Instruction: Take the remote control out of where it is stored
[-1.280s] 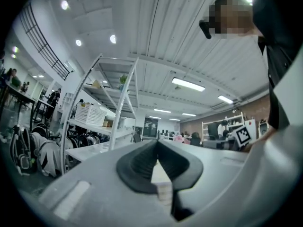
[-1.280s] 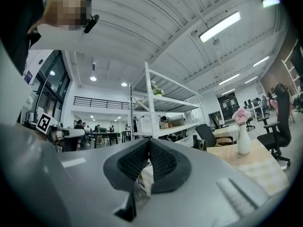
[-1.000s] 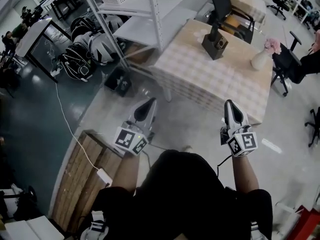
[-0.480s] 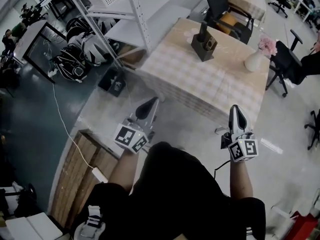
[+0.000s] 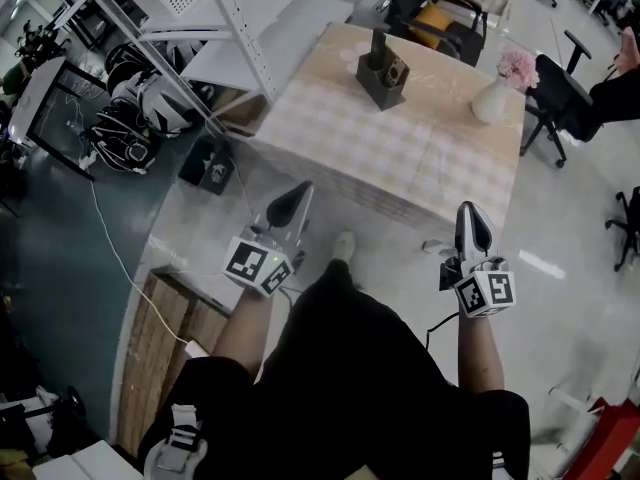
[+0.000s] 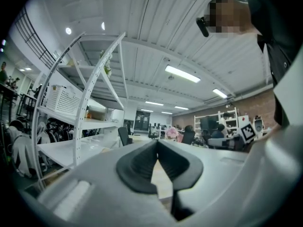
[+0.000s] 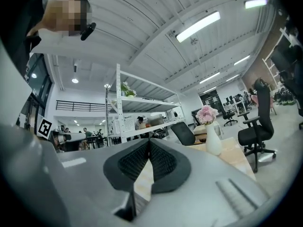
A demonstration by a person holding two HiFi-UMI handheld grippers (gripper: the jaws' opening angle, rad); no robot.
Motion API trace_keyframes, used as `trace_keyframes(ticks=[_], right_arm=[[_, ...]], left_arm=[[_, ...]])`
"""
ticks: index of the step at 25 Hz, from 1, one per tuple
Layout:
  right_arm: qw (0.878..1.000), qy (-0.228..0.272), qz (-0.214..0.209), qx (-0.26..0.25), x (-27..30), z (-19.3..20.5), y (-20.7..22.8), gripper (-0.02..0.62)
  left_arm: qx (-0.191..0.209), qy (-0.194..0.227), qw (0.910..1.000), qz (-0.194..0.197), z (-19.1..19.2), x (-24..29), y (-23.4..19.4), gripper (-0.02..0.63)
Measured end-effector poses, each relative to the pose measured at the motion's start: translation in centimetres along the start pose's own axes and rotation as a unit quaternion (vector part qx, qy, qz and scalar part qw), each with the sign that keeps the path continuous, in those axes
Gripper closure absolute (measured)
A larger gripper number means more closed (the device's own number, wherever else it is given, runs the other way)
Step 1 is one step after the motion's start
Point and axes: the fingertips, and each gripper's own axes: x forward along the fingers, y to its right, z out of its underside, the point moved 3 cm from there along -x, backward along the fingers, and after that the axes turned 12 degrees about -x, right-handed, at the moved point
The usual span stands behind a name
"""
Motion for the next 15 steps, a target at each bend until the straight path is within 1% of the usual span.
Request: trace_keyframes(ticks=[4,8,12,15], right_arm=[[1.0,-0.003,0.013,-0.002,1.4,-0.4,1.3,0.591],[0.999,-0.003,0.028,-0.016,3.1,-1.2,2.2,0.591],[0.999,-0.004,0.049,-0.017,4.8,-1.0,3.9,0.591],[0.998,-0.007,0.051,-0.026,6.9,-1.5,4.5,0.591]], left_arm=[[-0.001,-0.003,0.9998,0.022,-0.4,2.6,-0.6,0.604],[-0.001,-0.006,0.9993,0.038,-0.9,5.9,-2.4,0.604],[-0.003,-0.011,0.9979,0.064,-1.3,8.9,-3.8,0.604],[-0.006,-0.012,0.9969,0.078,-1.5,10.9,-5.1,0.604]])
